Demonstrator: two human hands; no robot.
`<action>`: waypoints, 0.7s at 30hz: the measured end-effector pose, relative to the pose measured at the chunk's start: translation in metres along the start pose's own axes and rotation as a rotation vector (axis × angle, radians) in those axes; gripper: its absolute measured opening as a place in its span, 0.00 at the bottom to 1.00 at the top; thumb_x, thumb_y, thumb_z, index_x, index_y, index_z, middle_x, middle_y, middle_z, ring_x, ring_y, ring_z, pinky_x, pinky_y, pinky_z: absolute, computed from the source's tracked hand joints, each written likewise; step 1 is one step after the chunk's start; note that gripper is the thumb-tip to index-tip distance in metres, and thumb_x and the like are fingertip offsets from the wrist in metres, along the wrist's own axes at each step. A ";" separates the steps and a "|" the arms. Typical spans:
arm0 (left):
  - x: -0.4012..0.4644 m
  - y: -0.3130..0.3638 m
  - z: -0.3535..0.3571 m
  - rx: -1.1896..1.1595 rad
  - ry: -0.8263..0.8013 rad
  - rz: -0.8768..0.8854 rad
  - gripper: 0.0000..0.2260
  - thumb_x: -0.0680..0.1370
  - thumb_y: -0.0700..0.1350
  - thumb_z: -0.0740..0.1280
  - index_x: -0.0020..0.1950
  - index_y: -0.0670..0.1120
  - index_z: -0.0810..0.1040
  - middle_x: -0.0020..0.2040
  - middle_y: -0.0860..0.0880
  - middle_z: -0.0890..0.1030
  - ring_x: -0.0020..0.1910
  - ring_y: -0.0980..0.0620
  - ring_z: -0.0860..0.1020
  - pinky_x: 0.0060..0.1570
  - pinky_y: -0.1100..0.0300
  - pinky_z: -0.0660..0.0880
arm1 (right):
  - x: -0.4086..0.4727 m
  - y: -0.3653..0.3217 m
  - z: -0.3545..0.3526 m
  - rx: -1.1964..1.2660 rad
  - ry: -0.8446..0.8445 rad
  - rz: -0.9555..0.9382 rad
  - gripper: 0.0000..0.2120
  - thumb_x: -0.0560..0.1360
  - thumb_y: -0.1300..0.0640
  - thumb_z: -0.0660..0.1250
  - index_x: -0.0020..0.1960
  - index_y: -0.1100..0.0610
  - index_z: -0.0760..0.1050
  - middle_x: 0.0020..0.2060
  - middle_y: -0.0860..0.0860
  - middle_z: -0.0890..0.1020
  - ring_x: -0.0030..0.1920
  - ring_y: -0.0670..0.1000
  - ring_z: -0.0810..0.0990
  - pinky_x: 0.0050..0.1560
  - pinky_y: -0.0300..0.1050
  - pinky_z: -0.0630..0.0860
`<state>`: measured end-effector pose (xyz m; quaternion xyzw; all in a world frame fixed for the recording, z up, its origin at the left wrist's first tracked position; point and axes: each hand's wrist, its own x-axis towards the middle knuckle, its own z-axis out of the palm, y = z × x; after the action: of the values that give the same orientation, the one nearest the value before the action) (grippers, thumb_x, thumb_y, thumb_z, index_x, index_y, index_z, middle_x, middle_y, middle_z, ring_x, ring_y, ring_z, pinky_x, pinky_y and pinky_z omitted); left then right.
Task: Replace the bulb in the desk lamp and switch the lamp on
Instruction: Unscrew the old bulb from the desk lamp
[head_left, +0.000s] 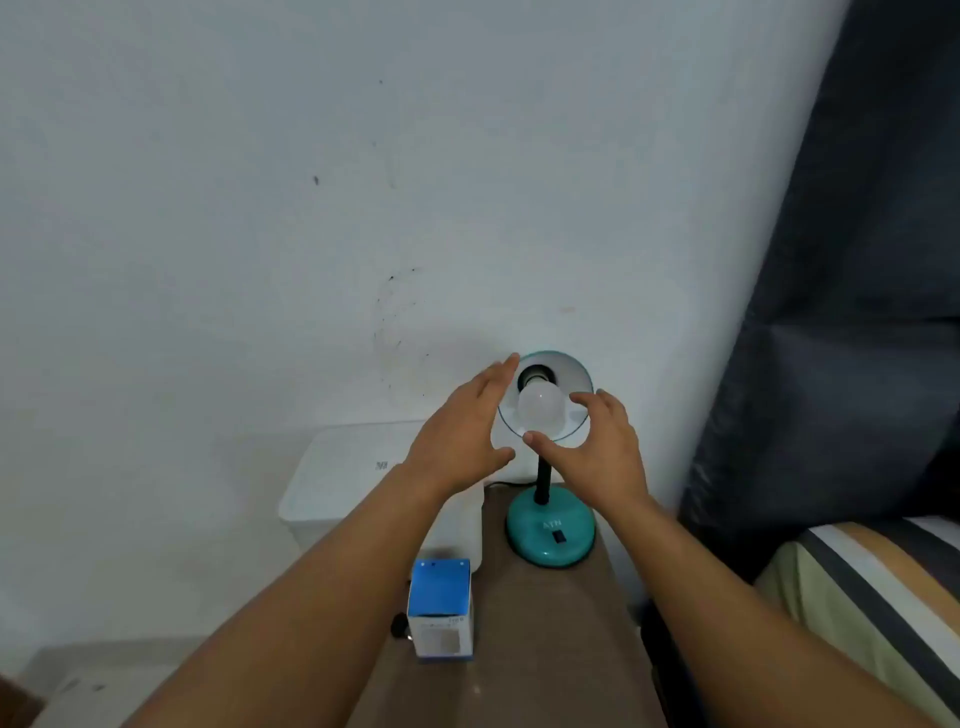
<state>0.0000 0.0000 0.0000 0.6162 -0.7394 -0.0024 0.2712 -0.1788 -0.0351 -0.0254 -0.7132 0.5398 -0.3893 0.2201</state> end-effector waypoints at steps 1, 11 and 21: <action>0.005 0.000 0.002 -0.006 -0.020 0.008 0.50 0.71 0.47 0.75 0.79 0.62 0.41 0.80 0.54 0.55 0.76 0.52 0.61 0.68 0.51 0.70 | 0.003 0.000 0.003 0.024 0.022 0.010 0.38 0.62 0.32 0.72 0.67 0.47 0.67 0.72 0.49 0.64 0.70 0.54 0.66 0.66 0.51 0.68; 0.026 -0.019 0.025 -0.076 0.080 0.084 0.42 0.74 0.50 0.73 0.80 0.58 0.49 0.73 0.52 0.65 0.58 0.53 0.75 0.55 0.59 0.76 | 0.020 0.006 0.038 0.129 0.155 0.111 0.39 0.59 0.30 0.72 0.64 0.47 0.67 0.62 0.45 0.74 0.61 0.50 0.74 0.58 0.53 0.75; 0.030 -0.031 0.029 -0.111 0.105 0.112 0.46 0.69 0.49 0.78 0.80 0.58 0.53 0.68 0.51 0.72 0.53 0.61 0.71 0.57 0.61 0.77 | 0.022 0.008 0.047 0.173 0.138 0.064 0.32 0.69 0.48 0.73 0.70 0.42 0.65 0.77 0.51 0.54 0.75 0.54 0.53 0.71 0.57 0.61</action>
<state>0.0134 -0.0444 -0.0236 0.5571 -0.7562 0.0041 0.3432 -0.1443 -0.0636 -0.0527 -0.6455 0.5405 -0.4753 0.2554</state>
